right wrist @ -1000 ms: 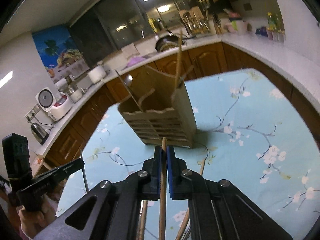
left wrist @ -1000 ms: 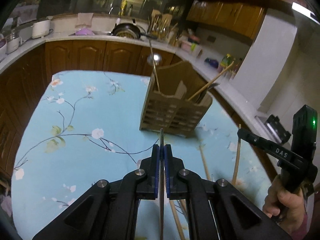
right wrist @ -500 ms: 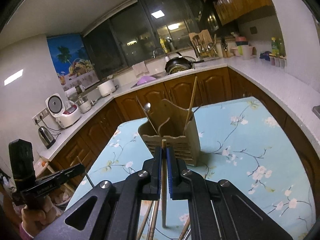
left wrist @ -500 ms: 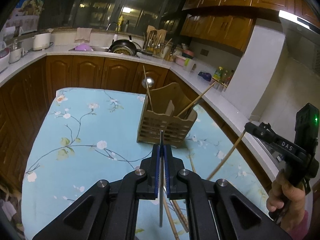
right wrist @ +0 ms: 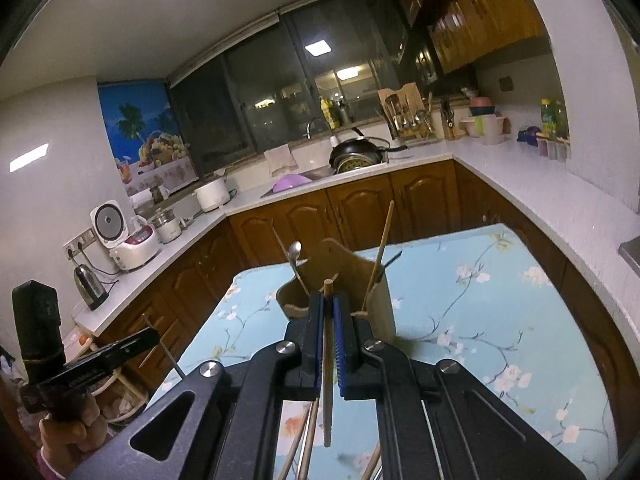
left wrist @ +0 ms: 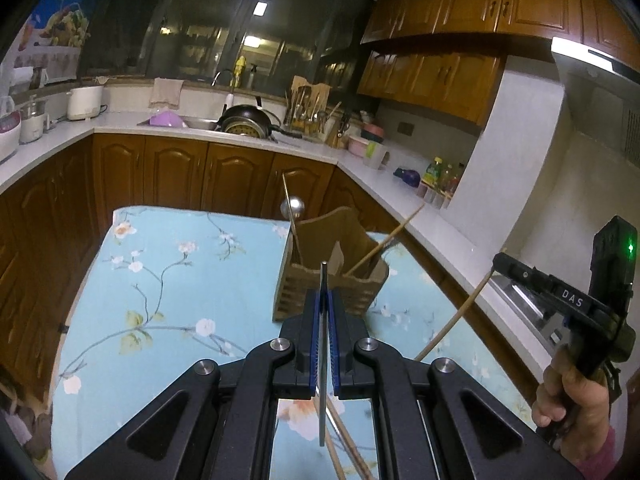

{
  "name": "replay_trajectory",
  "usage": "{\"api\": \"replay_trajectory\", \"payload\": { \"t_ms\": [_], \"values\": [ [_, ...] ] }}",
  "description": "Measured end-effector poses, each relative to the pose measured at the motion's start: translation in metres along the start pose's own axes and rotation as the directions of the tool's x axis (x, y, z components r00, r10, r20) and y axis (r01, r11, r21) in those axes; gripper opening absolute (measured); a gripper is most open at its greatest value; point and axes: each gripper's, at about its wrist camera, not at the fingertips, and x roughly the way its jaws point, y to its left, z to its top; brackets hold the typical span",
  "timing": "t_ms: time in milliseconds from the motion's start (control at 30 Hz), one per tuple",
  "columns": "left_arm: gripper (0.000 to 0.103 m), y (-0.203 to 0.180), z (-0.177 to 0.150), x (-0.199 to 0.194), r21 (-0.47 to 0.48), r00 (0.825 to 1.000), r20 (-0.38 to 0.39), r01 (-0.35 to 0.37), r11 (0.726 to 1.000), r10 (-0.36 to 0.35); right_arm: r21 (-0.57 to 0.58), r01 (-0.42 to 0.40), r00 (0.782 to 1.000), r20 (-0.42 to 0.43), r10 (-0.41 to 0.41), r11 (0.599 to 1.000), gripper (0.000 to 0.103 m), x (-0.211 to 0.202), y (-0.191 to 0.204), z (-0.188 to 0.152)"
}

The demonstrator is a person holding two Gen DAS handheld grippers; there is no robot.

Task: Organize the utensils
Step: 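Lift both held chopsticks up to the wooden holder opening, then lower both chopsticks into the wooden holder and open both tools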

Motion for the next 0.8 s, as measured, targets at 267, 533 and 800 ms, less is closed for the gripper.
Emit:
{"api": "replay_trajectory", "payload": {
  "t_ms": [267, 533, 800],
  "values": [
    [0.002, 0.000, 0.024, 0.013, 0.016, 0.999, 0.045, 0.000, 1.000, -0.001, 0.000, 0.010, 0.999, 0.050, -0.010, 1.000, 0.005, 0.007, -0.006, 0.022],
    [0.002, 0.001, 0.060, 0.029, 0.028, 0.991, 0.133, -0.006, 1.000, 0.002, 0.010, 0.017, 0.989, 0.144, -0.019, 1.000, 0.005, 0.012, -0.009, 0.059],
    [0.002, 0.008, 0.086, 0.076, 0.006, 0.979, 0.202, -0.034, 0.999, 0.032, 0.030, 0.052, 0.974, 0.221, -0.057, 0.998, 0.005, 0.031, -0.019, 0.092]
  ]
}}
